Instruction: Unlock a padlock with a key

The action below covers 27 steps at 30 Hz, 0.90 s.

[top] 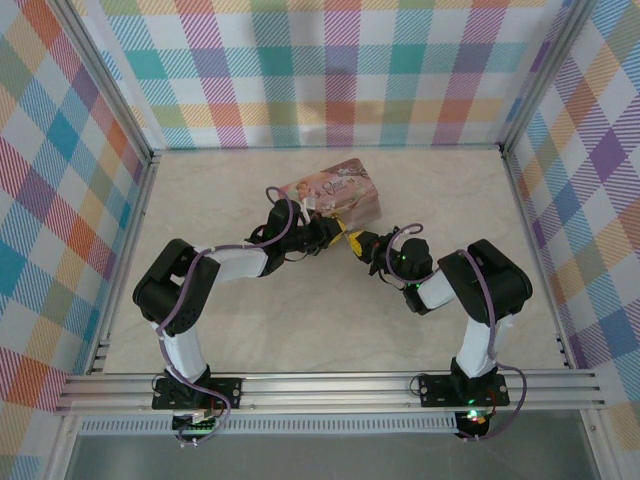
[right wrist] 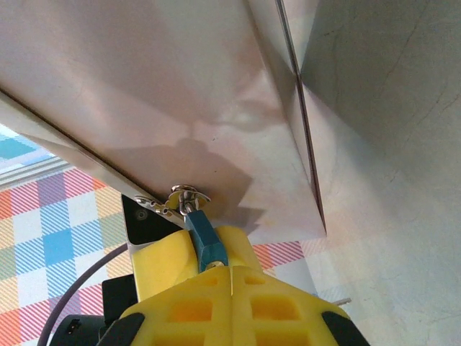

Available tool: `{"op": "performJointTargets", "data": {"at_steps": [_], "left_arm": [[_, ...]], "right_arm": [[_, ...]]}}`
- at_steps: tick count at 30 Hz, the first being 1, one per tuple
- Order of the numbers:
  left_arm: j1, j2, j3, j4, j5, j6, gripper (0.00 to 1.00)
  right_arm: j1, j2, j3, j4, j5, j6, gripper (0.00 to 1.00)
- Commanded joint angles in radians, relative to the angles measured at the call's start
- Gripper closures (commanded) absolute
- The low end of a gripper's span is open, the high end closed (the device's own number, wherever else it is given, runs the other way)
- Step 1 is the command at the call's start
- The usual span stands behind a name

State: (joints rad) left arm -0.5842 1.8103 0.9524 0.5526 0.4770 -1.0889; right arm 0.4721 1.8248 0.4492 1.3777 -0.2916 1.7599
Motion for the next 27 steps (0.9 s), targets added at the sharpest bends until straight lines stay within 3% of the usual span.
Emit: {"op": "performJointTargets", "data": {"at_steps": [1,7,11,23,27], "left_arm": [[-0.037,-0.010,0.007,0.108,0.127,-0.026,0.92],[-0.045,-0.008,0.004,0.125,0.155,-0.023,1.00],[-0.055,-0.013,0.004,0.125,0.179,-0.017,1.00],[-0.064,-0.023,0.007,0.085,0.186,0.013,1.00],[-0.053,-0.037,-0.004,0.028,0.137,0.043,1.00]], "right_arm": [[0.029,0.021,0.051,0.029,0.006,-0.021,1.00],[0.031,0.046,0.112,0.029,-0.007,-0.017,1.00],[0.033,0.027,0.140,-0.029,-0.020,-0.086,1.00],[0.032,0.064,0.105,0.022,-0.019,-0.067,1.00],[0.027,0.065,0.065,0.029,-0.033,-0.084,0.94]]}}
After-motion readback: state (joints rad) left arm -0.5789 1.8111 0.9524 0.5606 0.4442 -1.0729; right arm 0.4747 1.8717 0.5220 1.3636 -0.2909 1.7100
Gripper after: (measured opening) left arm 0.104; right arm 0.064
